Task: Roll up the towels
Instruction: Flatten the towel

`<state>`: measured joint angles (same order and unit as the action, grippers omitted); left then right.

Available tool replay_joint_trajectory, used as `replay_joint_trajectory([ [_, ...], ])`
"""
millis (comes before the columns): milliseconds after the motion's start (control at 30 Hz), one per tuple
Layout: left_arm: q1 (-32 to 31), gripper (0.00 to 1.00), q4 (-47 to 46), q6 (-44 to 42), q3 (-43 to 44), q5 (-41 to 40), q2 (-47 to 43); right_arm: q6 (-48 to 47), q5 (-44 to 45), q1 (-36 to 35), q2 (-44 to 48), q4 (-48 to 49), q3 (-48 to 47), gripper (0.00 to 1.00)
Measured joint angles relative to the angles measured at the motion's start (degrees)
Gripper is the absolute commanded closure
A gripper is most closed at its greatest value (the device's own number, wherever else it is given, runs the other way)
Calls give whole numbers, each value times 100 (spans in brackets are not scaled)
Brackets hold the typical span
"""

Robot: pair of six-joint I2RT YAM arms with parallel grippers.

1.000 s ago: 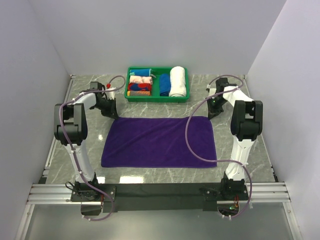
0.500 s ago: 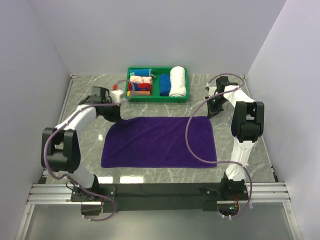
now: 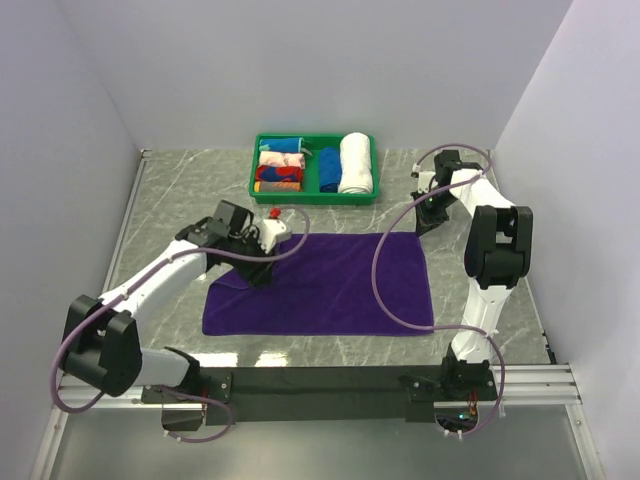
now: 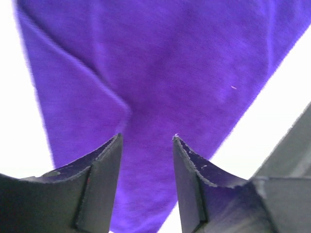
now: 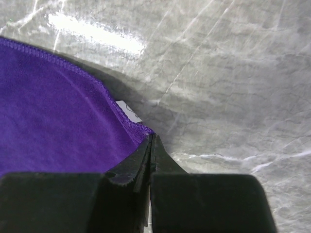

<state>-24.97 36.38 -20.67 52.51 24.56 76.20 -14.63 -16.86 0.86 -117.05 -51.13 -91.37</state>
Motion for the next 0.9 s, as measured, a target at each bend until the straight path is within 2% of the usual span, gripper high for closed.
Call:
replay_joint_trajectory([
  [200,518,51,31,-223,498,-94,525,-24,-61,0,0,-74,0,100],
  [400,549,49,133,-415,529,-146,1298,-24,-79,0,2,-98,0,100],
  [567,551,51,219,-553,538,-96,1539,-26,-74,2,83,-87,101,100],
  [667,551,62,212,-581,538,-37,1545,-28,-74,0,192,-98,234,100],
  [700,551,76,201,-597,538,-31,1545,-28,-74,0,221,-98,260,100],
  [800,577,95,162,-605,538,-7,1545,-26,-74,2,251,-94,278,100],
  [900,684,99,111,-599,542,15,1545,-24,-57,0,251,-92,278,100],
])
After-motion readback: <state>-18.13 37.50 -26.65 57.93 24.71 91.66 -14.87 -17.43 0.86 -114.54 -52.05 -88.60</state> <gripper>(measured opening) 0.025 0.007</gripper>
